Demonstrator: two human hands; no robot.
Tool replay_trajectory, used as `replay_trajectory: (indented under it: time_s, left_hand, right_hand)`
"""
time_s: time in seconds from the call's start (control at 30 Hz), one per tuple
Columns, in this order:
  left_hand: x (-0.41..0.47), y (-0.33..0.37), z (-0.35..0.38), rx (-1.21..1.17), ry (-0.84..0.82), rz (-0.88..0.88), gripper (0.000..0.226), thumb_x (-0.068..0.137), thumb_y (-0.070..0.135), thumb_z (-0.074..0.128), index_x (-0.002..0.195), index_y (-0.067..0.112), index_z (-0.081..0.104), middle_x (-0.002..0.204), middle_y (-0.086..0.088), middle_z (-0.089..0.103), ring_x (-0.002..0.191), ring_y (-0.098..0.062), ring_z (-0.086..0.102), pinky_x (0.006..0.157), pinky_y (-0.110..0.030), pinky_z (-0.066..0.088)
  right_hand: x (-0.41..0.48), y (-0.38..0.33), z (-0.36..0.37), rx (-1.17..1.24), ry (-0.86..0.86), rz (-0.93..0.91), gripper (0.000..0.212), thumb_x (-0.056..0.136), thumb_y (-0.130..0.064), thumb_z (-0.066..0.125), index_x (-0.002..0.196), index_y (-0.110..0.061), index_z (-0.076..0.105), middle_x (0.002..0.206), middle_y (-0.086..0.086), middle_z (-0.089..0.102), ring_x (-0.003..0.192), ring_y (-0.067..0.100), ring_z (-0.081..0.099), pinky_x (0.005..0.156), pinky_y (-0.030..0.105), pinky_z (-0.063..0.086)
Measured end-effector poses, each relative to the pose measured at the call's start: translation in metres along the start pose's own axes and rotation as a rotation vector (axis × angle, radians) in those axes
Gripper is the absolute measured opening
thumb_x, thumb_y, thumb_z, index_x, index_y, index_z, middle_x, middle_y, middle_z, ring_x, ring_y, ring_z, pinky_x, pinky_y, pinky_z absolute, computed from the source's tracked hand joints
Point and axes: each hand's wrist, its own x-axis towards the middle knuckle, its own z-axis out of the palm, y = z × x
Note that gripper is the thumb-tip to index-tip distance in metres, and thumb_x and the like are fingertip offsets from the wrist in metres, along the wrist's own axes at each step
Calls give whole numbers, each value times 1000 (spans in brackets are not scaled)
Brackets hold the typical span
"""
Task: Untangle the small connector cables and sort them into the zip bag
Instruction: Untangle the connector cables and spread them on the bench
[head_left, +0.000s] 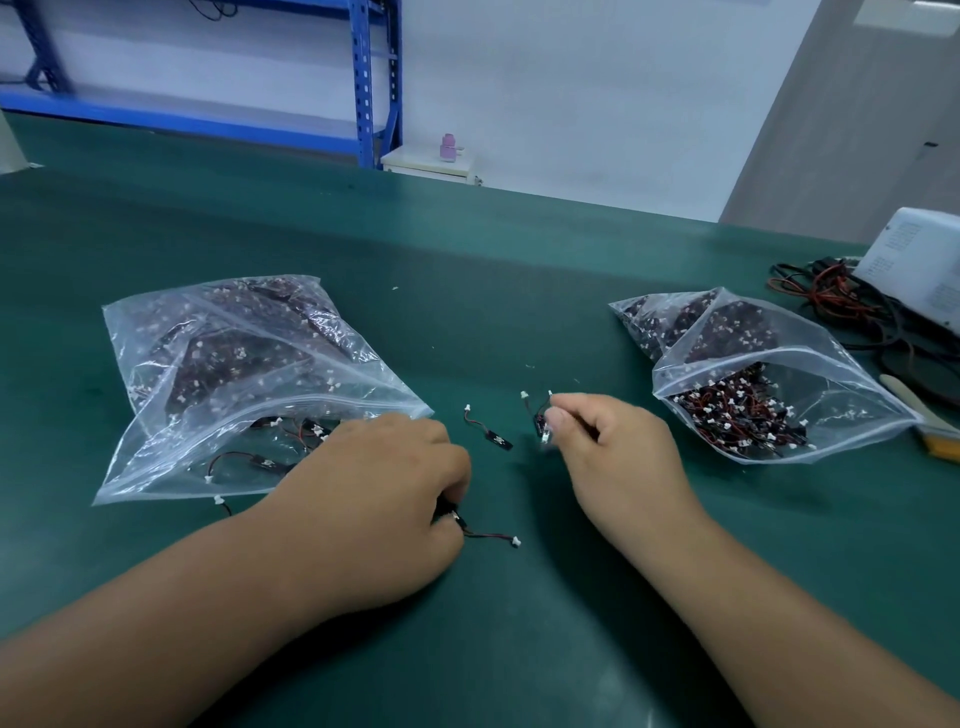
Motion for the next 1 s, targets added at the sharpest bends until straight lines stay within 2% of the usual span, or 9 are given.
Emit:
replay_trajectory:
  time_s: [0.1, 0.17, 0.27, 0.33, 0.4, 0.47, 0.6, 0.77, 1.0]
  left_hand:
    - [4, -3, 1, 13, -11, 11, 14, 88, 47, 44, 90, 35, 51, 91, 17, 47, 93, -5, 43, 91, -29, 40]
    - [6, -3, 2, 12, -10, 18, 14, 91, 47, 44, 91, 35, 51, 93, 17, 47, 94, -5, 43, 93, -29, 40]
    - [6, -2, 5, 5, -6, 27, 14, 95, 47, 43, 93, 36, 50, 95, 17, 46, 96, -5, 40, 95, -29, 38]
    - [6, -2, 7, -5, -5, 40, 13, 96, 47, 42, 95, 37, 50, 97, 18, 45, 98, -4, 39, 96, -29, 37]
    - [5, -1, 8, -33, -7, 51, 14, 95, 49, 43, 98, 38, 51, 98, 20, 44, 99, -3, 39, 98, -29, 36]
    - [5, -1, 9, -50, -13, 64, 15, 93, 51, 45, 99, 39, 51, 99, 22, 43, 101, -2, 38, 100, -28, 34]
    - [6, 0, 12, -101, -32, 65, 9, 94, 48, 47, 93, 39, 49, 98, 22, 42, 100, -1, 36, 101, -30, 32]
    - [5, 1, 13, -113, -18, 73, 9, 94, 46, 48, 90, 40, 44, 95, 23, 41, 96, 1, 34, 99, -30, 31]
    - [6, 5, 10, -94, -11, 73, 12, 96, 41, 48, 88, 39, 40, 92, 21, 45, 94, 0, 39, 100, -31, 31]
  right_hand:
    - [-6, 3, -1, 66, 24, 68, 25, 94, -13, 60, 114, -20, 72, 93, -10, 69, 91, 1, 59, 81, 10, 43]
    - [-10, 3, -2, 55, 20, 57, 23, 91, -11, 63, 103, -25, 75, 88, -22, 65, 90, -10, 56, 74, -1, 36]
    - [-16, 1, -5, -52, -4, 36, 16, 87, -15, 65, 88, -28, 74, 83, -22, 63, 84, -5, 58, 74, 11, 45]
    - [-20, -1, -8, -182, -29, 19, 14, 85, -19, 63, 88, -29, 72, 84, -15, 60, 79, 6, 59, 77, 30, 51]
    - [-22, -4, -10, -304, -83, 13, 16, 86, -24, 61, 96, -30, 72, 89, -11, 57, 84, 16, 60, 83, 36, 50]
    - [-22, -6, -11, -381, -130, 3, 16, 90, -31, 59, 99, -30, 71, 91, -9, 54, 88, 19, 60, 85, 38, 50]
    - [-22, -9, -11, -507, -179, -35, 25, 94, -40, 51, 77, -23, 57, 86, -7, 45, 85, 20, 56, 79, 37, 48]
    - [-24, -11, -10, -584, -204, -91, 31, 96, -43, 44, 72, -25, 51, 83, -6, 42, 85, 19, 56, 75, 35, 45]
    - [-22, -9, -12, -592, -178, -101, 25, 95, -46, 48, 102, -29, 64, 88, -7, 43, 86, 21, 59, 75, 37, 47]
